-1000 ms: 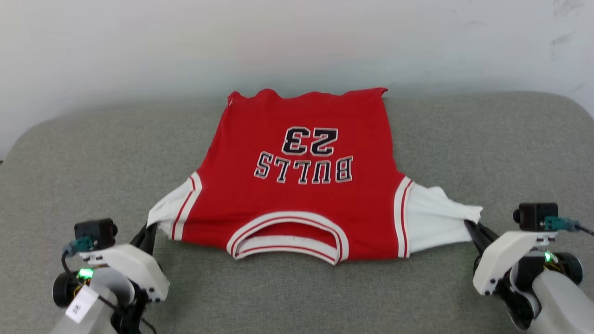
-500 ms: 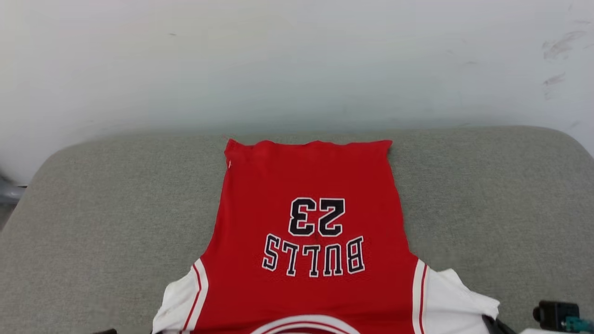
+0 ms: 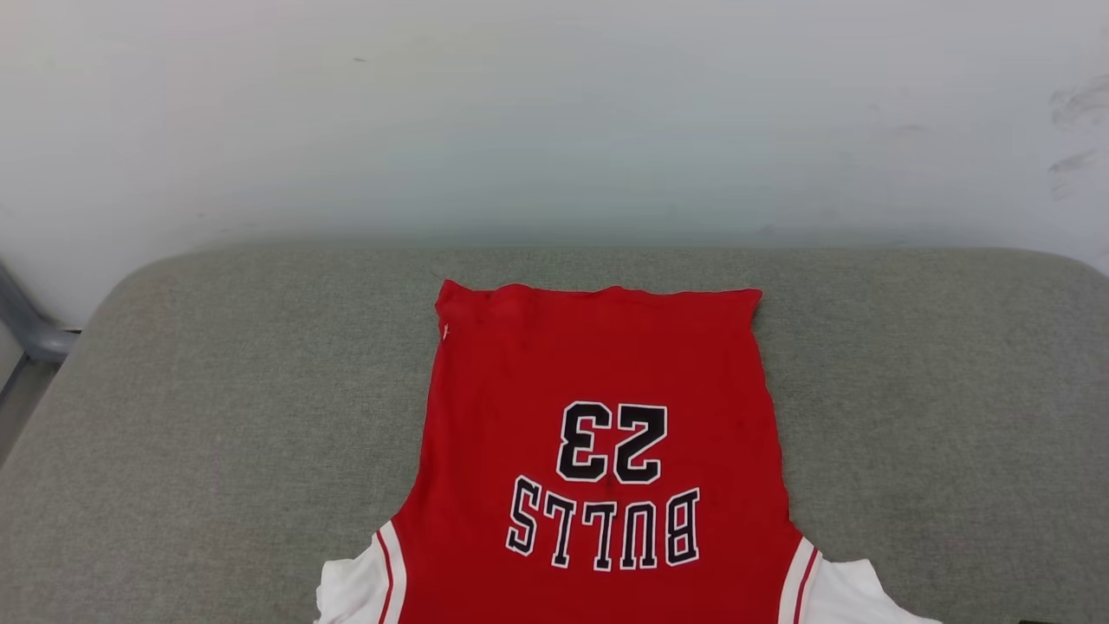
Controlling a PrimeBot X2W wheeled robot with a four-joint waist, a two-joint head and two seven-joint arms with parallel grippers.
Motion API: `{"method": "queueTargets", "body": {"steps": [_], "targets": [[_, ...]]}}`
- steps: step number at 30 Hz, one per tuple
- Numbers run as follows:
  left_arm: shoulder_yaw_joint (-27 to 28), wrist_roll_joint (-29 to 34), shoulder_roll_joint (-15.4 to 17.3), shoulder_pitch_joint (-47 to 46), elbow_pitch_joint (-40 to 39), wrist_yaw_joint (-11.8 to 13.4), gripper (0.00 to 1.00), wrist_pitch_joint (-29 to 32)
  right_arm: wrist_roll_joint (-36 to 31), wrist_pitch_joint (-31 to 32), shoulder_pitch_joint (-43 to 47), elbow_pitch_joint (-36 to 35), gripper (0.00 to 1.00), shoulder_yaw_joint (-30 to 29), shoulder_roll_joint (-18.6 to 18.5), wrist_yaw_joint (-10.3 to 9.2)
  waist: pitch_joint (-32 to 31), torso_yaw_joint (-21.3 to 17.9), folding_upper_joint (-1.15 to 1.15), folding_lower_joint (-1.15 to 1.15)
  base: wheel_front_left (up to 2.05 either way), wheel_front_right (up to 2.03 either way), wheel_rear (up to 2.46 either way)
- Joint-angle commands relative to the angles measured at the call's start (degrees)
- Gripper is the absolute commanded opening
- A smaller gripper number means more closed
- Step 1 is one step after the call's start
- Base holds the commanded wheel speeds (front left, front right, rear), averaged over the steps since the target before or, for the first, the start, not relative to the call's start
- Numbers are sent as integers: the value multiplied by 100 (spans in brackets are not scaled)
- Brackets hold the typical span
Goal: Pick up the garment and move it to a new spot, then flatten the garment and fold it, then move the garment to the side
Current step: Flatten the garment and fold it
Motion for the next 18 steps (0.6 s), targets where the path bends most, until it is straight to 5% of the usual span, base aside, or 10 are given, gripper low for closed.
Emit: {"method": "queueTargets", "body": {"steps": [1, 2, 11, 18], "targets": [[3, 80, -17, -164, -38, -6, 0, -52, -27, -5, -80, -89, 92, -58, 49, -10, 40, 58, -1, 0, 0, 0, 0], [-14, 104, -27, -218, -40, -7, 0, -44, -68, 17, -167, -124, 100, -75, 61, -10, 59, 84, -1, 0, 0, 0, 0], [-151, 431, -169, -851, -171, -33, 0, -72, -170, -243, -1480, 277, 100, -549, -155, -8, 418, 521, -1, 0, 0, 0, 0], [-180, 716, -346, -1529, -441, -48, 0, -159, -32, 151, -3400, 1185, 100, -704, -582, -8, 1425, 926, -1, 0, 0, 0, 0]]}}
